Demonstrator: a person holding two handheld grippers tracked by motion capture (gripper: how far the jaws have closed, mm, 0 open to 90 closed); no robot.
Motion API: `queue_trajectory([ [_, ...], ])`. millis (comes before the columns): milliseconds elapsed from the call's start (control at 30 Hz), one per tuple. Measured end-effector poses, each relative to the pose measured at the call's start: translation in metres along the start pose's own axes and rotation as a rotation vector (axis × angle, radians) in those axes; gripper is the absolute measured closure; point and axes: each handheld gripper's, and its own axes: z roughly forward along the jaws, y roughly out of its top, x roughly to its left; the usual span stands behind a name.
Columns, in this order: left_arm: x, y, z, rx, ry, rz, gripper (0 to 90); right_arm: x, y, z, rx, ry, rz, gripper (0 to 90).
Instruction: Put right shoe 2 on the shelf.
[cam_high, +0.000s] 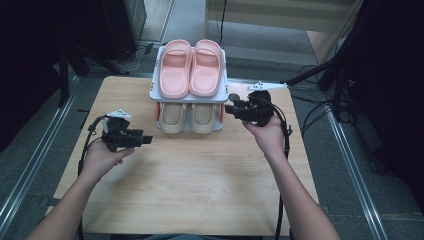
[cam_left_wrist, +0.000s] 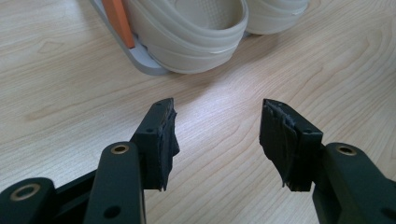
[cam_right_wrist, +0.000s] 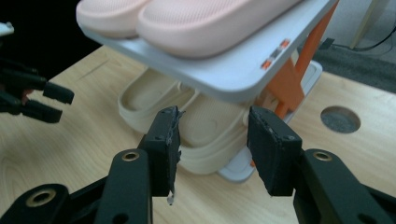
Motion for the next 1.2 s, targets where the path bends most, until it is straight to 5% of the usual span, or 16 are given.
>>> queue_trajectory([
  [733,-0.011,0.009,0.008,-0.001,-0.036,0.033,45.5,0.000,-0.061,-0.006,0.015,-0.009,0.030,53.8],
  [1200,-0.024,0.010,0.010,-0.017,-0.073,0.063,45.2,0.007,-0.094,-0.018,0.048,-0.018,-0.003,49.0],
])
